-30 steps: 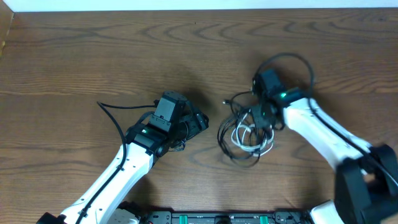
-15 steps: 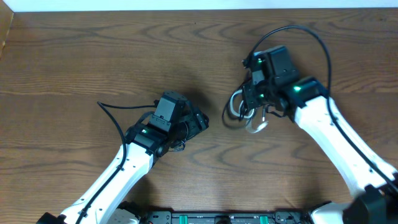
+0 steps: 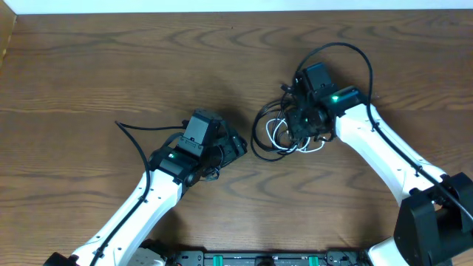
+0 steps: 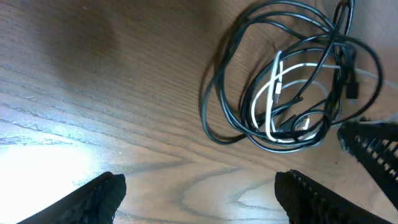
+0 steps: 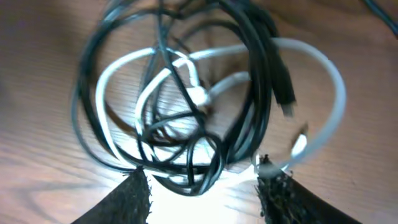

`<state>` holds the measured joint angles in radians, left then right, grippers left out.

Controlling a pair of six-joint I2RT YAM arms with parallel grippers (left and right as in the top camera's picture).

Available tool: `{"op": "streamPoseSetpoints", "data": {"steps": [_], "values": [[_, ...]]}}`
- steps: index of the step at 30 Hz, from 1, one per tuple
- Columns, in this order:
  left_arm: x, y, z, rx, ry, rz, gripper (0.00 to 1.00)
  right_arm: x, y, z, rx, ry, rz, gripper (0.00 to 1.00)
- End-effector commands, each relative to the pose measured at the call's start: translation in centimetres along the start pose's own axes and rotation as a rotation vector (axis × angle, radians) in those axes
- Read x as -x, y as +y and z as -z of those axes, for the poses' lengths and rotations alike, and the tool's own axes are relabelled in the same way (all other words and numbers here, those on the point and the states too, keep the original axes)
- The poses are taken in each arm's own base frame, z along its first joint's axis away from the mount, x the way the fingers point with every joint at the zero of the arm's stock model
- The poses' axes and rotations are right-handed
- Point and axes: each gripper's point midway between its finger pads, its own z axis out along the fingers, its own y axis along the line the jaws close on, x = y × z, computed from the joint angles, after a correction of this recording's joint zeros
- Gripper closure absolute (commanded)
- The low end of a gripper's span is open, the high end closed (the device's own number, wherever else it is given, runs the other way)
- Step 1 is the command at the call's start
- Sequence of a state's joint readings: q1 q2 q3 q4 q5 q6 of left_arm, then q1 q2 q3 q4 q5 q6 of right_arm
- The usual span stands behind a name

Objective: Untangle cables
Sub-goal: 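Lift the bundle with the right gripper and hold it near center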

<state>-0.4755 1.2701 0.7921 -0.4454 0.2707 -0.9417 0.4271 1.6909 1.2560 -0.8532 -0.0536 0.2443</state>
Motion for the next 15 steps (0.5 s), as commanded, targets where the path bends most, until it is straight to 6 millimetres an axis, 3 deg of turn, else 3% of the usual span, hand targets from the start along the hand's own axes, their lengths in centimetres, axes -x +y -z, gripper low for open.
{"op": "streamPoseSetpoints", "data": {"steps": [1,4,9,12,15], "values": [[0.5,-0.2,0.1,0.007,-0.021,-0.013,0.17,-0.5,-2.0,0.3,-0.075,0.010,-0.164,0.44],[0.5,-0.2,0.1,0.007,-0.021,-0.013,0.17,-0.9,-2.6,0.4,-0.090,0.028,-0.236,0.38],[0.5,-0.2,0.1,0.007,-0.021,-0.013,0.17,-2.3,-3.0,0.5,-0.097,0.082,-0.370,0.40],[0.6,-0.1,0.1,0.013,-0.030,-0.013,0.17,-1.5,1.0,0.3,0.087,0.074,-0.122,0.41],[1.0,0.1,0.1,0.026,-0.052,-0.013,0.17,-1.4,2.8,-0.3,0.110,0.044,0.026,0.40]]}}
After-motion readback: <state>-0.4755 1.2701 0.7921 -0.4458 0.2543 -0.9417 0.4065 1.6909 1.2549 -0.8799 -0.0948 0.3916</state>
